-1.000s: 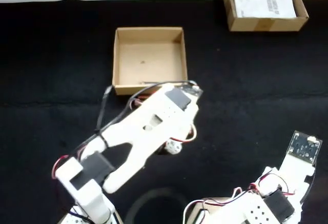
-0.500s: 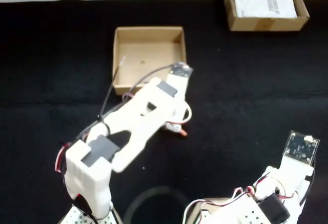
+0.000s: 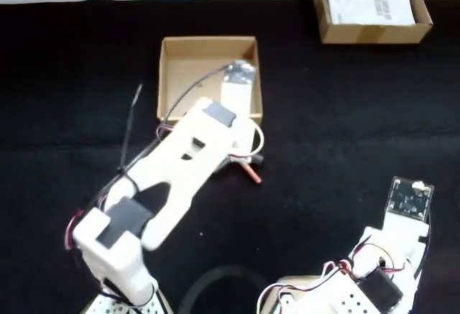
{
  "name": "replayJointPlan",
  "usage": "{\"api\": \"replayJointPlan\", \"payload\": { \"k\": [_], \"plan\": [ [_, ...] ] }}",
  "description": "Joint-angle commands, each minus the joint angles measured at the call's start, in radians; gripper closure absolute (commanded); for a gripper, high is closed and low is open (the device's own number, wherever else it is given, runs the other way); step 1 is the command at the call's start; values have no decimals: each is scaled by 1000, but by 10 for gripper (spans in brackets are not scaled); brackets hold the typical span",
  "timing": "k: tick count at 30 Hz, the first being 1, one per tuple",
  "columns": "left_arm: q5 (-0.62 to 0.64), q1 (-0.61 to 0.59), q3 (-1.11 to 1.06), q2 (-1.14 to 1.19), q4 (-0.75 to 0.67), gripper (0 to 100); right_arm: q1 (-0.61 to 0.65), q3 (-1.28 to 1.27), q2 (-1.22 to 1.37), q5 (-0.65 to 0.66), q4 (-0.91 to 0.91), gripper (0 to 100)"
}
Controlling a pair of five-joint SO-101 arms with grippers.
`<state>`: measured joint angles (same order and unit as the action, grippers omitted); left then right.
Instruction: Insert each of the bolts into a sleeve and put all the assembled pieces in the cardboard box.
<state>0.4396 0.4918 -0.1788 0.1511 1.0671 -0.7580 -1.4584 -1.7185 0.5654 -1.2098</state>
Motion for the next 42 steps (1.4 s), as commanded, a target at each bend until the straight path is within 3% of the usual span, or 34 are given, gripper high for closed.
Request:
{"api": "replayJointPlan", "payload": {
  "k": [1, 4, 6, 11, 15, 32, 42],
  "plan": [
    [8, 73, 22, -140, 43, 857, 30, 5, -2, 9, 12, 991],
    [9, 88, -4, -153, 48, 762, 35, 5, -2, 9, 13, 991],
    [21, 88, -19, -150, 46, 752, 35, 5, -2, 9, 15, 991],
    [133, 81, -59, -150, 37, 777, 35, 5, -1, 9, 16, 991],
    [172, 42, -97, -119, -68, 818, 35, 5, -1, 9, 13, 991],
    [176, 16, -82, 39, -115, 829, 35, 5, -1, 8, 16, 991],
    [176, -58, -90, 54, -236, 829, 35, 5, -1, 8, 18, 991]
  ]
}}
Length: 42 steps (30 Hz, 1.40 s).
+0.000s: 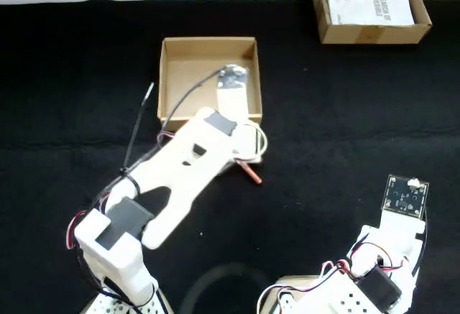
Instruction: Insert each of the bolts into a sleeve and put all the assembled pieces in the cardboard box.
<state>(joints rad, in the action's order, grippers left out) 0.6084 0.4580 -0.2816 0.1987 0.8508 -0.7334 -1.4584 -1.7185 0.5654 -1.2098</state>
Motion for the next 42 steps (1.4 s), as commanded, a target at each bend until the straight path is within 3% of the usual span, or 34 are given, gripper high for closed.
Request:
{"api": "replayJointPlan", "payload": {
  "k": [1, 13, 20, 26, 35, 42],
  "plan": [
    [8, -30, 18, 24, -18, 829, 10, 5, -1, 8, 18, 991],
    [9, -7, 45, 74, 17, 829, 59, -42, -1, 8, 79, 991],
    [9, -5, 160, -31, 153, 829, 70, -42, -1, 9, 81, 991],
    [9, 44, 101, -88, 272, 829, 70, -42, -1, 12, 82, 991],
    [60, 41, -107, -88, 101, 829, 134, -44, -1, 9, 136, 991],
    [60, 39, -130, -88, 9, 829, 156, -44, -1, 9, 136, 991]
  ]
}}
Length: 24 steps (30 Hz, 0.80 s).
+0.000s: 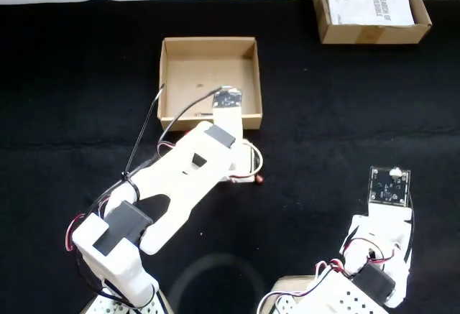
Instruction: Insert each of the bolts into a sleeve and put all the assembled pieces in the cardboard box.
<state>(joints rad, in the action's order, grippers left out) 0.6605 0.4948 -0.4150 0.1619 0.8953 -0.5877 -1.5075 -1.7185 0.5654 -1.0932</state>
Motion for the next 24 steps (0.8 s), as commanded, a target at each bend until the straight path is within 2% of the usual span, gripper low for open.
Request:
{"api": "replayJointPlan", "payload": {
  "k": [1, 16, 24],
  "plan": [
    [8, 2, 4, -51, -48, 829, 10, 5, -1, 9, 19, 991],
    [8, -16, 71, -45, -74, 829, 7, 7, 1, 11, 19, 991],
    [8, -114, 128, 151, -69, 829, 4, 8, 1, 12, 16, 991]
  ]
}}
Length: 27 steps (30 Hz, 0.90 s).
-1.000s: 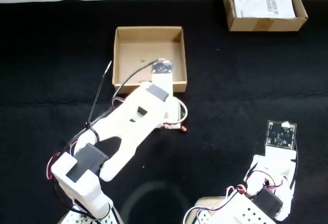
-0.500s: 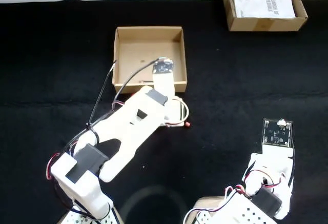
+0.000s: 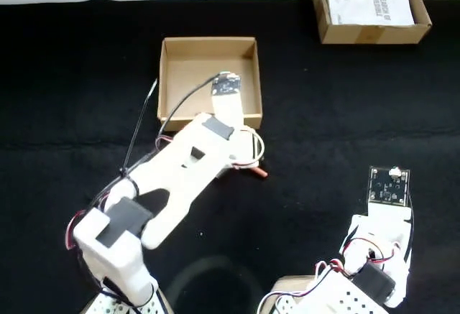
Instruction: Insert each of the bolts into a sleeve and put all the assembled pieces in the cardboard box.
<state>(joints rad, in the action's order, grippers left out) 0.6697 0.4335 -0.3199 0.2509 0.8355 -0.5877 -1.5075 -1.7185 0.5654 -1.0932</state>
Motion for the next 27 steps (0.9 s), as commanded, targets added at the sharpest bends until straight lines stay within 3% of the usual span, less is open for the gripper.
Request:
{"api": "replayJointPlan", "payload": {
  "k": [1, 11, 15, 18, 21, 27],
  "plan": [
    [0, -67, 42, 79, -8, 829, 4, 8, 1, 12, 15, 991],
    [2, -58, 125, 114, 84, 832, 4, 15, 1, 9, 15, 991],
    [3, -16, 131, 105, 89, 1000, 4, 16, 1, 9, 15, 991],
    [-2, 27, 143, 102, 97, 996, 4, 16, -5, 8, 19, 991],
    [-2, 53, 226, 102, 201, 992, 4, 18, -8, 8, 28, 991],
    [-3, 102, 544, 102, 545, 992, 8, 33, -10, 3, 51, 991]
  ]
}}
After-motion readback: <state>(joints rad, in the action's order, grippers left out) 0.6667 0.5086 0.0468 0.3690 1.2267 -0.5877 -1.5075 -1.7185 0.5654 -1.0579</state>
